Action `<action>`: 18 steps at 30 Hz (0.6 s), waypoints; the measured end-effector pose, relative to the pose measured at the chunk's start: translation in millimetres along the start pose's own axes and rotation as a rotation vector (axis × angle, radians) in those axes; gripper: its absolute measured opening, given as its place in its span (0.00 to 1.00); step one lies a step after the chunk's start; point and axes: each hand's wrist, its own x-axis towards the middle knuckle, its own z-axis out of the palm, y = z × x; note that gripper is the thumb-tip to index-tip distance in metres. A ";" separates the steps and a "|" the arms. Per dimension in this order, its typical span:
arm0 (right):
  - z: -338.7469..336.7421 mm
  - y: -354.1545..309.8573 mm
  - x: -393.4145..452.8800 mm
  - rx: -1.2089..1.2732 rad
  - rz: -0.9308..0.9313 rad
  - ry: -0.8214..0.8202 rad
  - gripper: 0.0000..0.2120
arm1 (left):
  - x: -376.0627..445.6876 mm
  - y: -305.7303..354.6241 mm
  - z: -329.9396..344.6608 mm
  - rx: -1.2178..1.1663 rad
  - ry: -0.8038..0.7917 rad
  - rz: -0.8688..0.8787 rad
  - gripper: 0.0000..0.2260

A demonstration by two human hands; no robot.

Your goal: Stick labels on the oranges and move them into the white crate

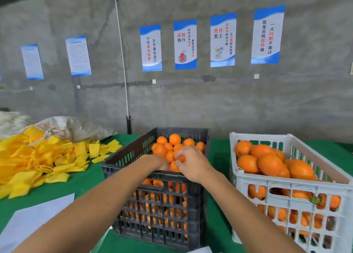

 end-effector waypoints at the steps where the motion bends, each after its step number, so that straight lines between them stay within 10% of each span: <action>1: 1.5 -0.7 7.1 0.013 0.018 -0.042 0.08 | 0.5 -7.5 -1.1 0.035 -0.108 -0.072 0.18; 10: 8.3 18.9 45.8 -0.127 0.275 -0.015 0.11 | 45.7 9.9 -27.7 -0.114 -0.131 -0.148 0.42; 18: 8.5 29.4 65.6 -0.089 0.338 0.002 0.05 | 73.8 51.5 -35.2 -0.104 0.242 -0.201 0.30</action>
